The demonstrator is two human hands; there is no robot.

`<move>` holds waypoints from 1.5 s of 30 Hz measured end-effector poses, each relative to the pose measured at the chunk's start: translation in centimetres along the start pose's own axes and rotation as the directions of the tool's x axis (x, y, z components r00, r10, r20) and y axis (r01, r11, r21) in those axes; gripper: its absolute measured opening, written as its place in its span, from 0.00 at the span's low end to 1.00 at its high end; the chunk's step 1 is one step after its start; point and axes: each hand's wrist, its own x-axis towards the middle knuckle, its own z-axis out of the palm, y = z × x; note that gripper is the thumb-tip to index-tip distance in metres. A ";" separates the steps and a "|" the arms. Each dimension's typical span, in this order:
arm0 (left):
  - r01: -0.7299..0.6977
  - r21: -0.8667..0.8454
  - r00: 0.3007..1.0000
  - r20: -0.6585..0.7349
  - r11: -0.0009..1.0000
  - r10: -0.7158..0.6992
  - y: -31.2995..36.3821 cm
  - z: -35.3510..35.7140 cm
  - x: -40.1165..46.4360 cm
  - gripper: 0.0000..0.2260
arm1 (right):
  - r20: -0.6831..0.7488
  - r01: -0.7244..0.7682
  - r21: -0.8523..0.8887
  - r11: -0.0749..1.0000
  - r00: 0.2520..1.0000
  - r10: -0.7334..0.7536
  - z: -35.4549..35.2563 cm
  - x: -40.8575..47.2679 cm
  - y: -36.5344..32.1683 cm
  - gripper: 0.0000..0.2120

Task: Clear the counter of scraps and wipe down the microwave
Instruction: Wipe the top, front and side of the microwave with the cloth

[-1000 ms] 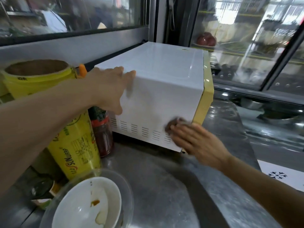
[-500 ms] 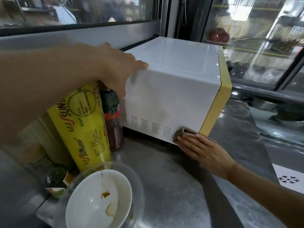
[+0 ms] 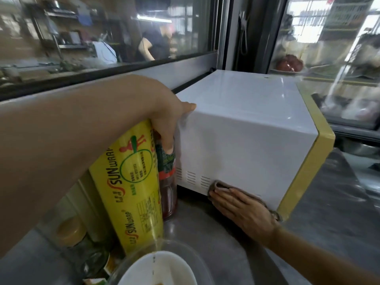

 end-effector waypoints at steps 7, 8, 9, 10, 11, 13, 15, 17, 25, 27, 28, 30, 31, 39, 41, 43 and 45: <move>-0.030 0.151 0.999 0.037 0.988 0.025 0.5 -0.5 0.6 0.55 | 0.150 -0.134 0.166 0.977 0.983 0.109 -0.2 7.9 -1.9 0.24; -0.020 0.142 0.999 0.034 0.990 0.015 0.5 -0.5 0.8 0.55 | 0.227 -0.087 0.145 0.986 0.972 0.052 -0.4 8.5 -1.8 0.26; -0.028 0.146 0.999 0.032 0.989 0.024 0.6 -0.6 0.7 0.55 | 0.282 -0.058 0.099 0.993 0.959 0.028 -0.5 9.1 -1.9 0.26; -0.032 0.145 0.999 0.030 0.989 0.028 0.6 -0.6 0.7 0.55 | 0.301 -0.049 0.061 0.997 0.953 0.028 -0.8 9.8 -1.7 0.26; -0.037 0.146 0.999 0.031 0.989 0.033 0.6 -0.6 0.7 0.55 | 0.268 -0.029 0.049 0.998 0.963 0.015 -1.0 10.5 -1.8 0.25; -0.045 0.147 0.999 0.031 0.988 0.041 0.5 -0.6 0.8 0.56 | 0.289 -0.010 0.061 0.998 0.957 -0.008 -1.8 11.4 -1.3 0.25; -0.051 0.131 0.998 0.030 0.990 0.048 0.4 -0.5 0.7 0.56 | 0.271 0.029 -0.002 1.000 0.962 -0.027 -2.8 11.5 -0.7 0.27; -0.053 0.094 0.998 0.031 0.994 0.051 0.3 -0.5 0.5 0.56 | 0.226 0.038 0.005 0.999 0.973 -0.038 -3.6 11.1 0.6 0.27; -0.064 0.011 0.998 -0.008 0.998 0.064 -0.3 -0.4 0.7 0.59 | -0.024 -0.034 -0.077 0.996 0.999 0.033 -9.6 11.9 7.2 0.27; -0.068 0.017 0.997 -0.033 0.998 0.069 -0.5 -0.3 0.8 0.59 | -0.007 -0.056 -0.113 0.992 0.998 0.056 -11.0 12.1 8.5 0.33; -0.073 0.019 0.996 -0.043 0.997 0.074 -0.5 -0.2 0.8 0.59 | -0.009 -0.072 -0.120 0.990 0.997 0.071 -11.7 12.1 9.1 0.34; -0.070 0.010 0.995 -0.072 0.998 0.070 -0.4 -0.3 0.5 0.53 | -0.016 -0.090 -0.132 0.987 0.996 0.089 -13.0 12.0 10.3 0.36; -0.065 0.001 0.994 -0.092 0.998 0.065 -0.3 -0.4 0.3 0.49 | -0.032 -0.095 -0.140 0.986 0.995 0.091 -13.5 11.9 10.8 0.36; -0.030 0.034 0.997 -0.069 0.999 0.033 -0.2 -0.7 -0.4 0.51 | -0.068 -0.276 -0.057 0.959 0.960 0.272 -15.3 7.3 12.3 0.28; -0.041 0.046 0.997 -0.065 0.998 0.044 -0.2 -0.8 -0.5 0.50 | -0.054 -0.338 -0.044 0.940 0.940 0.336 -15.9 4.8 12.9 0.27; -0.045 0.078 0.997 -0.059 0.996 0.050 -0.1 -0.7 -0.5 0.50 | -0.042 -0.401 -0.033 0.916 0.916 0.399 -16.5 2.4 13.3 0.27; -0.033 0.119 0.997 -0.065 0.992 0.041 0.2 -0.7 -0.5 0.49 | -0.040 -0.461 -0.024 0.887 0.887 0.460 -16.7 0.5 13.3 0.27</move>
